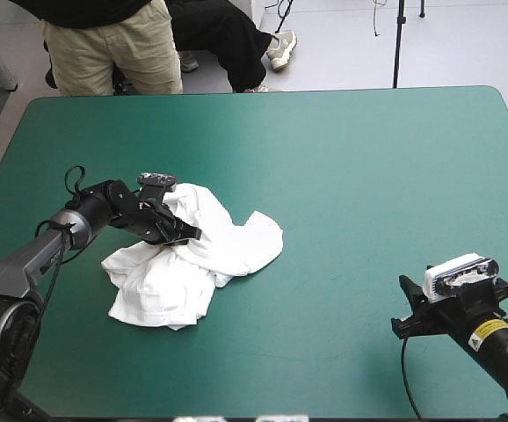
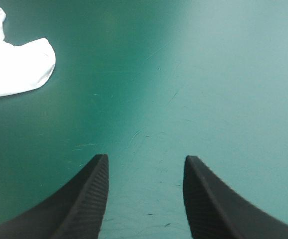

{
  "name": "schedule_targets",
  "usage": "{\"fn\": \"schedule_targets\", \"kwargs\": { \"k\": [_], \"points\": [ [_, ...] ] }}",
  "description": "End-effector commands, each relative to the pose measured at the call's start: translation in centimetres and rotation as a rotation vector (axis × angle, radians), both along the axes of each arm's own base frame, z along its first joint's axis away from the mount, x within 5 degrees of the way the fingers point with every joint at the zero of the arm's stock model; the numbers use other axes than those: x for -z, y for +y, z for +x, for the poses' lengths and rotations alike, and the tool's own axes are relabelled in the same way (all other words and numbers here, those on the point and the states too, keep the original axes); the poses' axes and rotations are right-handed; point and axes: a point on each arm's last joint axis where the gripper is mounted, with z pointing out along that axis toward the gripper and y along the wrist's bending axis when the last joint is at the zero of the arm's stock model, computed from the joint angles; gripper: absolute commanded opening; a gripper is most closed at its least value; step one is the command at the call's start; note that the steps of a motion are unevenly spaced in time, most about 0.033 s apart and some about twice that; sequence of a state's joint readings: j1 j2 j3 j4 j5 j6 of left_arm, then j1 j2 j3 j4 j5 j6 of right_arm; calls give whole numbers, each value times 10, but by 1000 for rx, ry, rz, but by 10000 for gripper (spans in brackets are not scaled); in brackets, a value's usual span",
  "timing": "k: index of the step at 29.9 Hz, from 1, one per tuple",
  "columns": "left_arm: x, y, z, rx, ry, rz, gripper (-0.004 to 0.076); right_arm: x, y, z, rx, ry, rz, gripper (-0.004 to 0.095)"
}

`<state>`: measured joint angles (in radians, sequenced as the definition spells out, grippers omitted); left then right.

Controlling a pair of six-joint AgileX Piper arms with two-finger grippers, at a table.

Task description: Fold the cloth

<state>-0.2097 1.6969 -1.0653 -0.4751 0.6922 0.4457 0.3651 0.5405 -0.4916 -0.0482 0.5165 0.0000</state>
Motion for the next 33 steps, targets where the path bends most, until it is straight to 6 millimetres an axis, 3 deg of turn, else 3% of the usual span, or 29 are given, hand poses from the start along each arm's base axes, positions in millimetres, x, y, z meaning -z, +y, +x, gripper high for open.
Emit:
{"fn": "schedule_targets", "kwargs": {
  "k": [1, 5, 9, 18, 22, 25, 28, 31, 33],
  "points": [
    [-9, -25, -1, 48, -27, -74, -17, -17, 0, 3, 3, -96, 29, 440],
    [-10, -55, -1, 145, -42, -74, -17, -24, -1, 3, 4, -115, 12, 425],
    [-11, -98, -4, 259, -53, -84, -17, -29, -2, 2, 8, -126, -19, 404],
    [-9, -182, -21, 490, -45, -100, -17, -30, -4, 1, 23, -102, -22, 402],
    [-8, -199, -29, 560, -35, -94, -17, -30, -4, 1, 23, -100, -22, 402],
    [-13, -200, -28, 554, -53, -103, -8, -30, -4, 1, 23, -100, -22, 402],
    [-31, -199, -27, 558, -97, -119, 112, -30, -4, 1, 23, -100, -22, 402],
    [-55, -198, -30, 575, -127, -137, 379, -30, -4, 1, 23, -100, -22, 402],
    [-71, -195, -33, 561, -126, -140, 514, -30, -4, 1, 23, -100, -22, 402]
  ]
}}
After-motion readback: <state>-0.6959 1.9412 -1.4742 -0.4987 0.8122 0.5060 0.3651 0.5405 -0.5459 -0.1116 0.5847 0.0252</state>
